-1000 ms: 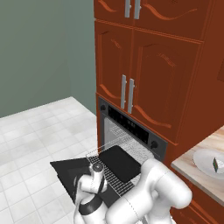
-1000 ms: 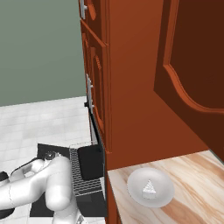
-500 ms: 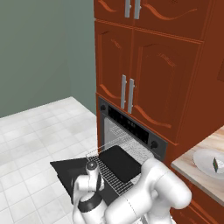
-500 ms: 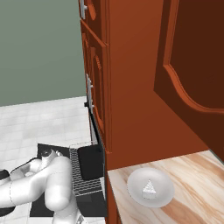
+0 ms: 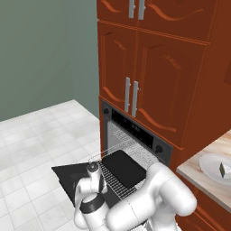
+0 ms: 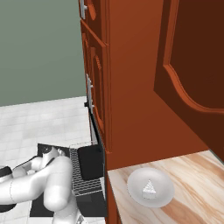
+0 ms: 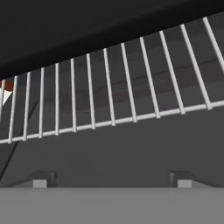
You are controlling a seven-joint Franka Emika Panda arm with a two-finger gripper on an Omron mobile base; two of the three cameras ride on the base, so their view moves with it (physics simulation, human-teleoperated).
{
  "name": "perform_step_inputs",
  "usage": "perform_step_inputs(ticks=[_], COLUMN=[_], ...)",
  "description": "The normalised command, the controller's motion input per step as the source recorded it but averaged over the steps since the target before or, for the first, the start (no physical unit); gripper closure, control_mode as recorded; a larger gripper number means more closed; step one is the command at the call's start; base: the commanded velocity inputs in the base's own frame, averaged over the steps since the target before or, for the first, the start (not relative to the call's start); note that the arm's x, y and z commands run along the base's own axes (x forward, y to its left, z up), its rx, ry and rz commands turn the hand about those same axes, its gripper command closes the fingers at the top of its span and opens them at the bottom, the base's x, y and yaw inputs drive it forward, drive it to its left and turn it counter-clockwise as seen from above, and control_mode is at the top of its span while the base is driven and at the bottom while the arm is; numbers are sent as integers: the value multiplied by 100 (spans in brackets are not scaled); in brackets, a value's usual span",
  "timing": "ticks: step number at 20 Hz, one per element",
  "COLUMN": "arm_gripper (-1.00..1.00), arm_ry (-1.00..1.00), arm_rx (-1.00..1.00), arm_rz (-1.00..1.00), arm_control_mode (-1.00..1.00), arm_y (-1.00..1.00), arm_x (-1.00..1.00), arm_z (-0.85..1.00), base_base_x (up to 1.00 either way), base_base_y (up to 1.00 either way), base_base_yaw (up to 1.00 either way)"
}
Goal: Take the baked cake out of the oven and place it on the plate for cooling. Then close the oven door.
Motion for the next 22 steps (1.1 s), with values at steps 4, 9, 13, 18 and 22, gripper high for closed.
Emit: perform_step_inputs(ticks=[4, 9, 13, 18, 22], arm_gripper=[-100, -100, -100, -100, -100], arm_ry=[0, 0, 0, 0, 0], arm_rx=[-6, -4, -3, -2, -4], arm_rz=[0, 0, 0, 0, 1], arm_control_mode=[-100, -100, -100, -100, -100], arm_y=[-34, -33, -26, -27, -29], arm_x=[29, 25, 25, 26, 27], arm_z=[-23, -28, -30, -28, -21], base_base_x=[0, 0, 0, 0, 0], base_base_y=[0, 0, 0, 0, 0], base_base_yaw=[0, 0, 0, 0, 0])
